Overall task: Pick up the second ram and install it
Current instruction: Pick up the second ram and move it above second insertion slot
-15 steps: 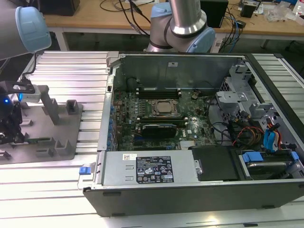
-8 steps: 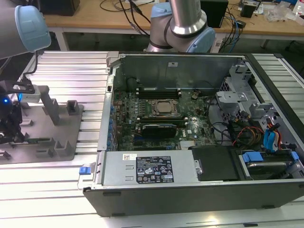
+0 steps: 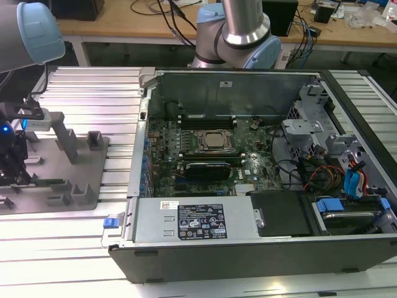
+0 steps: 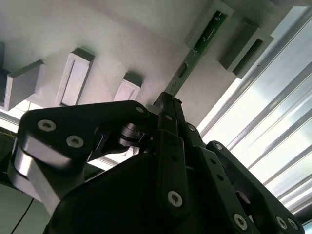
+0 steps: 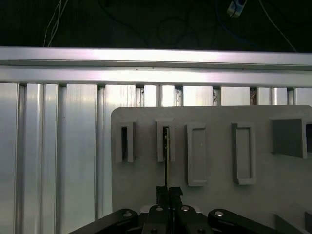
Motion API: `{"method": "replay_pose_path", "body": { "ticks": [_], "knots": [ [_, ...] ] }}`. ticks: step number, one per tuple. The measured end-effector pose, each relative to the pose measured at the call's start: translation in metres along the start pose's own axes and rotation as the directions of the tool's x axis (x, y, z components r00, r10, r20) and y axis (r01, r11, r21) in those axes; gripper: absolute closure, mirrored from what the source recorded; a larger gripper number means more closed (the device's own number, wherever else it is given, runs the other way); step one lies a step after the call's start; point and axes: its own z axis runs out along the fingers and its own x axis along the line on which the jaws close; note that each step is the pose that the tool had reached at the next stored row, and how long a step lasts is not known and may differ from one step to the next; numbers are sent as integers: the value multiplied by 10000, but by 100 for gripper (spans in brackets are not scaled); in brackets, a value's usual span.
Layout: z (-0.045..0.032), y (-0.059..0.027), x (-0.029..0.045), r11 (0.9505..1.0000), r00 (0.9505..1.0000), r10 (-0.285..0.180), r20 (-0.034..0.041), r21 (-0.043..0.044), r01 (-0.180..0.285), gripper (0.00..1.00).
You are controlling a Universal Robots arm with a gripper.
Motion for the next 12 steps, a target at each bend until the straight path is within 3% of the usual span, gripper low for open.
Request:
{"method": "replay_pose_path", "body": {
  "ticks": [7,12],
  "knots": [
    [-114,4,-2,10000,10000,1,0,0,-1,91],
    [-245,8,-4,10000,10000,1,0,1,-1,91]
  ]
}}
